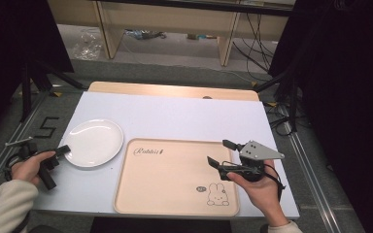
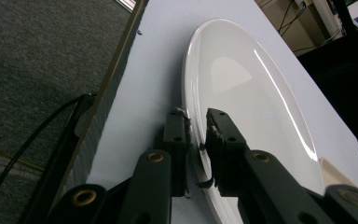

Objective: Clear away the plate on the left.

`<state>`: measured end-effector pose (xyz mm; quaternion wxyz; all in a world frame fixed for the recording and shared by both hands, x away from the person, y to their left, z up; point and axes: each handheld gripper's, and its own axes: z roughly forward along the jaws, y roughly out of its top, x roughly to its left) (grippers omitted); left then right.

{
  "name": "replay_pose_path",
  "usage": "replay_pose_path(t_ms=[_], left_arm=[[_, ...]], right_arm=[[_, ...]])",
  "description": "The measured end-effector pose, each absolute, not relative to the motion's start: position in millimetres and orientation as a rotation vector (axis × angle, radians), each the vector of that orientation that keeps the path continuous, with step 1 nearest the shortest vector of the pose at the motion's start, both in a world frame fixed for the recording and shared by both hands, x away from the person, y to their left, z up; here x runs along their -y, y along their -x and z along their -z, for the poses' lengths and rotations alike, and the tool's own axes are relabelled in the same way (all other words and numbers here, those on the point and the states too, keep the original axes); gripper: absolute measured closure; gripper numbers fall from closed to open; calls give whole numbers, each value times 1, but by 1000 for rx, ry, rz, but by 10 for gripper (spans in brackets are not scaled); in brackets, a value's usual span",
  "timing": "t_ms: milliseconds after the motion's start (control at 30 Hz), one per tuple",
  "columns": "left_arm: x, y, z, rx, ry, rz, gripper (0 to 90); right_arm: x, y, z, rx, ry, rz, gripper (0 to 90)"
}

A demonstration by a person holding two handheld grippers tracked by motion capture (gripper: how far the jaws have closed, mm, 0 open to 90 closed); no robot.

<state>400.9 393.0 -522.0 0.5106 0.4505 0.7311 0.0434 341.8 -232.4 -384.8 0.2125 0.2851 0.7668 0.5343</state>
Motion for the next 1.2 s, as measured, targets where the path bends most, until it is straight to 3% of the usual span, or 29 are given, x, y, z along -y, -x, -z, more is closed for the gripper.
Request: replay_pose_path(t_ms=[133,567,1200], left_arm=[[-393,-403,521,-1790,-1017,-33,803],[-389,-401,500,-1715,-1013,-27,868],[-396,-397,505,-1671,-919,45,868]], right_arm=[[232,-343,384,-2127,-773,-1482,242],[234,-342,383,-2101,-774,-1477,242],[235,-341,381,-2114,-782,-1478,243]])
